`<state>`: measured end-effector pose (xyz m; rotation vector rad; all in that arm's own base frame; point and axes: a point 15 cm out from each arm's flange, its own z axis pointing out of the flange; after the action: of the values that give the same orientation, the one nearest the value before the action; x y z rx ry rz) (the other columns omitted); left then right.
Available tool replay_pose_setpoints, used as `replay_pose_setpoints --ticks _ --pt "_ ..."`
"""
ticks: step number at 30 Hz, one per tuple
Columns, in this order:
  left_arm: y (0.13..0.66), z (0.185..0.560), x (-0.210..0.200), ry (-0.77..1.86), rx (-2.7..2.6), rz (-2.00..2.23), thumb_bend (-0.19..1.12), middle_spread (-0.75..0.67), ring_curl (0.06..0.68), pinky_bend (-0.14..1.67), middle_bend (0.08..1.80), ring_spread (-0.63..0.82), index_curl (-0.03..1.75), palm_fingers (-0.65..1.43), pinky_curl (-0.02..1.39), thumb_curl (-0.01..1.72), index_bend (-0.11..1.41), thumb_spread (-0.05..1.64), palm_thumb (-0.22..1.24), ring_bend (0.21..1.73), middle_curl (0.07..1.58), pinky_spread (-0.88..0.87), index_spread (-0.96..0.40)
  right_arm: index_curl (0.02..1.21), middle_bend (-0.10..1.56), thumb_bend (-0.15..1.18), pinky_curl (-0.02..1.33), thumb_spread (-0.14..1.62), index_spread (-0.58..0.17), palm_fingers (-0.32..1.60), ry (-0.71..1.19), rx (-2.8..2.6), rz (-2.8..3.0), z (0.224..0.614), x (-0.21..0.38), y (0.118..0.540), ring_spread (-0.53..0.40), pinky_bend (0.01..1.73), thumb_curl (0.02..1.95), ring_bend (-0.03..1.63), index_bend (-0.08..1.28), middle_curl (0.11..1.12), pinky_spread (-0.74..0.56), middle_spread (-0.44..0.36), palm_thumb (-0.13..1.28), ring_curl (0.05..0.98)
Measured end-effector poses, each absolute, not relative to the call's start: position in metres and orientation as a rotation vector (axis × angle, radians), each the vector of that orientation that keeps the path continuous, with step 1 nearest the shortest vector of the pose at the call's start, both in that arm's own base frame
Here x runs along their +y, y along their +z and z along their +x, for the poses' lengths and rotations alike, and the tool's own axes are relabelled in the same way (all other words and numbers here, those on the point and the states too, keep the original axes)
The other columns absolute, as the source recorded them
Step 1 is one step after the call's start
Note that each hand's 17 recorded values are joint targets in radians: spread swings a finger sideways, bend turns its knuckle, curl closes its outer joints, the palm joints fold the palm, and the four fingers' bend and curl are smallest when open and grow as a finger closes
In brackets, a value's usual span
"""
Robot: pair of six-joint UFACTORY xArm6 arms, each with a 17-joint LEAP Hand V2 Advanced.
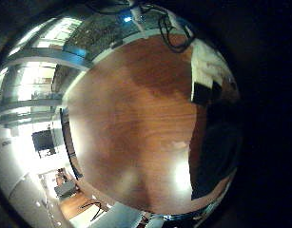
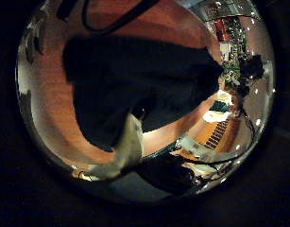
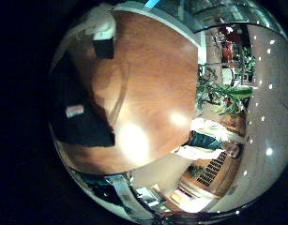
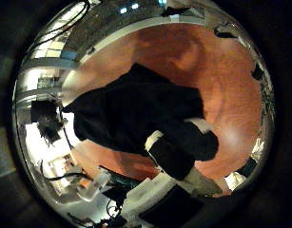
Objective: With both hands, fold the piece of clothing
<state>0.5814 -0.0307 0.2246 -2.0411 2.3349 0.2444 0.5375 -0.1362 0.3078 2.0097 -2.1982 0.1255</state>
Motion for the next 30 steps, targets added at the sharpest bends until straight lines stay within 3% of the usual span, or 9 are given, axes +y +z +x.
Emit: replay_pose_setpoints --ticks 3,6,16,30 --pt "0.231 0.569 -0.027 0.285 2.345 -2.064 -0.02 0.13 0.371 0.63 0.24 0.01 0.81 0.02 0.66 0.31 0.19 1.26 0.28 0.95 0.56 -0.09 -0.17 0.55 0.55 -0.01 0.58 1.36 -0.430 0.17 0.129 -2.176 2.034 0.523 -0.141 0.331 -0.153 0.79 0.33 0.98 0.27 0.51 0.21 -0.158 0.48 0.450" --pt "0.243 0.549 -0.030 0.351 2.377 -2.075 -0.02 0.17 0.351 0.57 0.22 0.08 0.76 0.01 0.63 0.30 0.19 1.26 0.27 0.90 0.53 0.03 -0.12 0.53 0.55 -0.01 0.55 1.39 -0.418 0.18 0.069 -2.140 2.035 0.504 -0.150 0.329 -0.149 0.75 0.31 0.95 0.26 0.50 0.26 -0.152 0.47 0.434" --pt "0.245 0.519 -0.063 0.383 2.519 -2.033 -0.01 0.23 0.303 0.47 0.18 0.19 0.61 0.04 0.54 0.28 0.18 1.28 0.25 0.81 0.45 0.25 -0.03 0.48 0.46 -0.01 0.45 1.38 -0.403 0.14 -0.194 -2.038 1.983 0.442 -0.168 0.256 -0.093 0.60 0.28 0.79 0.23 0.44 0.36 -0.124 0.45 0.364" --pt "0.234 0.493 -0.089 0.390 2.619 -1.998 -0.01 0.24 0.272 0.40 0.18 0.24 0.50 0.09 0.46 0.27 0.18 1.30 0.26 0.76 0.37 0.31 0.00 0.37 0.33 -0.02 0.38 1.19 -0.356 0.11 -0.366 -1.964 1.915 0.428 -0.171 0.172 -0.003 0.55 0.29 0.66 0.15 0.39 0.36 -0.040 0.42 0.304"
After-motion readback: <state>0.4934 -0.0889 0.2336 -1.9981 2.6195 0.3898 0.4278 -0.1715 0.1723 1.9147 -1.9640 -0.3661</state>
